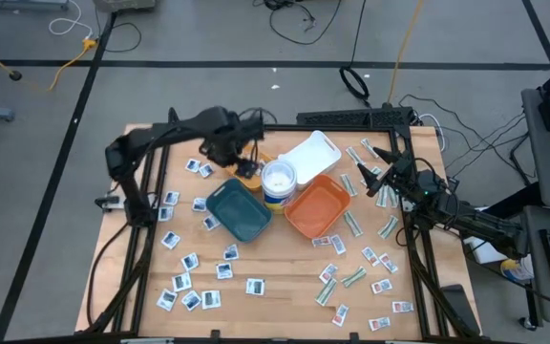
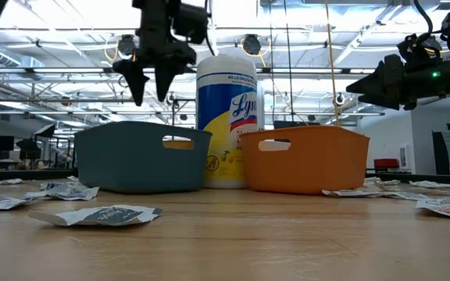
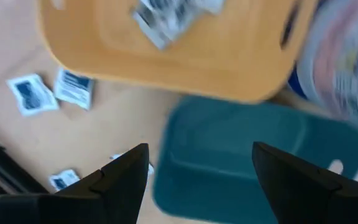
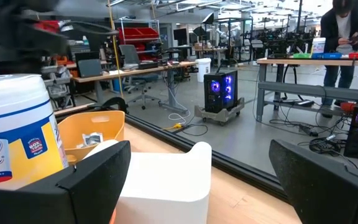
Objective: Pick & Place First Aid Supplies
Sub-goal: Put the black pad into the yellow bin
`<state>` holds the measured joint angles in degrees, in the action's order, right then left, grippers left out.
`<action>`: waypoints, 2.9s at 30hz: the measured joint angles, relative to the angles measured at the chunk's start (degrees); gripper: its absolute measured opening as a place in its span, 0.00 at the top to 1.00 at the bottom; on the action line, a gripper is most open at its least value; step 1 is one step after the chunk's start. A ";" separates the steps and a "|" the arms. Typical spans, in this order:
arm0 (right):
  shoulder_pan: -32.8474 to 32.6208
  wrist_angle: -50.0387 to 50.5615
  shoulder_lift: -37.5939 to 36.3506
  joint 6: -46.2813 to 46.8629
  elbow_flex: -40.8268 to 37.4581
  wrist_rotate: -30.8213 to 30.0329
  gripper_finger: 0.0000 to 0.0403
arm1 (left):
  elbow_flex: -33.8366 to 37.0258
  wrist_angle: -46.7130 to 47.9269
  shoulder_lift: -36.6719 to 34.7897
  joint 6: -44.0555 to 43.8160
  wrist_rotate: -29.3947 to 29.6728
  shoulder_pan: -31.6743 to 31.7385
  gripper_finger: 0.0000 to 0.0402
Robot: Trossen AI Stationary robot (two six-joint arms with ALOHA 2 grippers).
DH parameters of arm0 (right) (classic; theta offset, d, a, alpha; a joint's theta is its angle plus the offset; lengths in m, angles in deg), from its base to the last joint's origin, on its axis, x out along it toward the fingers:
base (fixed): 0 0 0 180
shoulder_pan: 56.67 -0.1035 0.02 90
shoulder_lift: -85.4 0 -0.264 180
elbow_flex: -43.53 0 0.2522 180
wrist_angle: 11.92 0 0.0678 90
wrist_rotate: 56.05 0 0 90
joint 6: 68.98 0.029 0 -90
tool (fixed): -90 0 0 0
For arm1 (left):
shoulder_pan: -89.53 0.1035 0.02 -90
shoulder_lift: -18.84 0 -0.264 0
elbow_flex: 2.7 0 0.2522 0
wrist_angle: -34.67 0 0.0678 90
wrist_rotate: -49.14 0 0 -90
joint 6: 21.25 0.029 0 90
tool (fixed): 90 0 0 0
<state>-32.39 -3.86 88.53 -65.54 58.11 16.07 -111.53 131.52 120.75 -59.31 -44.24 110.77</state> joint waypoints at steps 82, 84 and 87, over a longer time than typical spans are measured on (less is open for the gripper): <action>0.01 -0.02 0.00 -0.02 0.00 0.00 0.06 | 43.37 -36.93 -4.79 -55.19 -10.54 -67.08 0.86; 0.01 0.00 -0.01 -0.02 0.01 0.00 0.06 | 43.39 -36.99 -4.79 -54.70 -10.86 -67.07 0.92; 0.01 -0.01 -0.01 -0.01 0.00 -0.01 0.06 | 43.39 -37.17 -4.79 -54.15 -11.20 -67.02 0.98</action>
<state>-32.38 -3.87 88.52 -65.55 58.10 16.07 -68.14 94.34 115.96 -113.46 -55.44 43.75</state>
